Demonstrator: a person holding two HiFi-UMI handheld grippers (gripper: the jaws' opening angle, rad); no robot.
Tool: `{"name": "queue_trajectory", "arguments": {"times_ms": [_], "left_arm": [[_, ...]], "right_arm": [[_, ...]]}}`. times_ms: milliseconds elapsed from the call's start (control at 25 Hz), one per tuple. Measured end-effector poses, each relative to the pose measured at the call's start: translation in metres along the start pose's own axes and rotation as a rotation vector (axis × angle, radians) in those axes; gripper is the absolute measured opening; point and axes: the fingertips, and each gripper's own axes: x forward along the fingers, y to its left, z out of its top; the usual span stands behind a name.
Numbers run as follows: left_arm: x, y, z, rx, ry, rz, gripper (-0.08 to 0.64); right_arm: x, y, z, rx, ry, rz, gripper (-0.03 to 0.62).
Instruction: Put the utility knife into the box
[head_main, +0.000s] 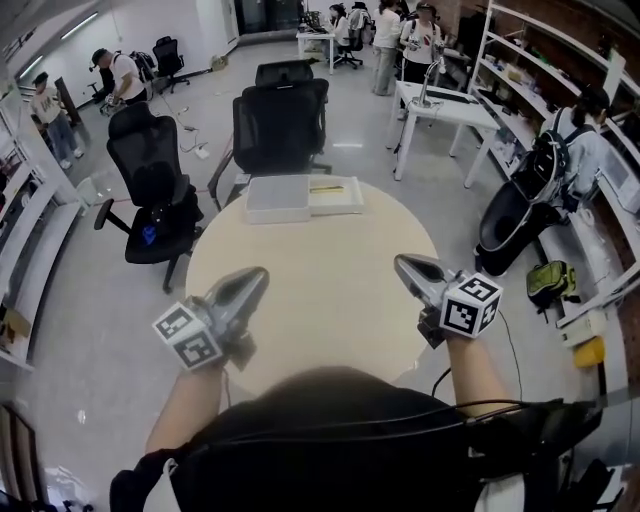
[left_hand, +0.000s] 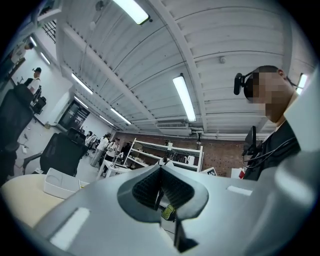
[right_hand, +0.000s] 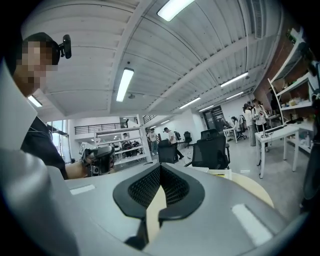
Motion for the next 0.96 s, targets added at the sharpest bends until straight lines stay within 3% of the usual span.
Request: {"name": "queue_trajectory", "arguments": {"times_ms": [960], "left_arm": [[-0.045,0.065,0.022,-0.008,-0.030,0.056,-0.002]], "right_arm": [[0.078,0.026,-0.007,-0.024,0.037,0.063,0.012]]}}
